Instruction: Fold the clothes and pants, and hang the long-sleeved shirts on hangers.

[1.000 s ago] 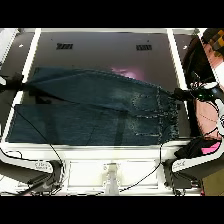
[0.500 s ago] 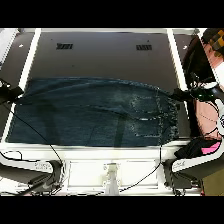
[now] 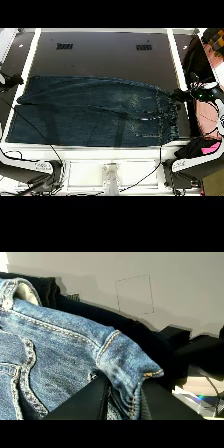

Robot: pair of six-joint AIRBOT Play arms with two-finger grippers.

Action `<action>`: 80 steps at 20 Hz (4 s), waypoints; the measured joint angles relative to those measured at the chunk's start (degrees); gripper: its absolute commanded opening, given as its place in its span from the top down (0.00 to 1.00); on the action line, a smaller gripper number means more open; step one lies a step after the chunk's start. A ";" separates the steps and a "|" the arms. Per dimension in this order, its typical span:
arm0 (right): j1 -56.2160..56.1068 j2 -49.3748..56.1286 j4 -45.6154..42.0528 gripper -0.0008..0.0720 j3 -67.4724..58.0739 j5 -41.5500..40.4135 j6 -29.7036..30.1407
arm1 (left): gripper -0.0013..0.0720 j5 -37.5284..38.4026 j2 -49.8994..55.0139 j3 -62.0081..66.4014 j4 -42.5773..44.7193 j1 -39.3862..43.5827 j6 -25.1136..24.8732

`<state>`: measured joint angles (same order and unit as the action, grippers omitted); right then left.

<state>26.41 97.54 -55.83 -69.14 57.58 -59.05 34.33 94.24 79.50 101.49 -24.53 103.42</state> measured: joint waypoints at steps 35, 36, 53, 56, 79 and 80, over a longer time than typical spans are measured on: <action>0.00 0.00 0.07 0.69 0.00 -2.80 0.02 | 0.94 -5.44 17.62 16.55 -27.85 1.88 -18.36; 0.00 0.00 0.09 0.69 0.00 -2.80 0.02 | 0.94 -6.36 16.98 16.55 -28.39 1.66 -18.34; 0.02 -2.62 -5.86 0.25 -3.61 3.48 -0.33 | 0.02 -7.23 10.73 16.55 -29.94 -1.18 -18.38; 0.13 -5.38 -12.00 0.25 -4.39 8.74 -0.17 | 0.02 -2.19 7.78 16.55 -28.13 -2.49 -18.82; 6.93 -6.60 3.02 0.62 14.12 13.31 6.36 | 0.03 28.68 3.43 16.48 -24.63 -13.35 -25.42; 6.34 -6.49 3.04 0.78 14.32 12.57 6.60 | 0.03 29.09 3.91 16.46 -24.61 -13.35 -25.42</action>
<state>32.75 91.05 -52.80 -54.83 70.15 -52.45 63.42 98.15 95.96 76.88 -37.89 78.00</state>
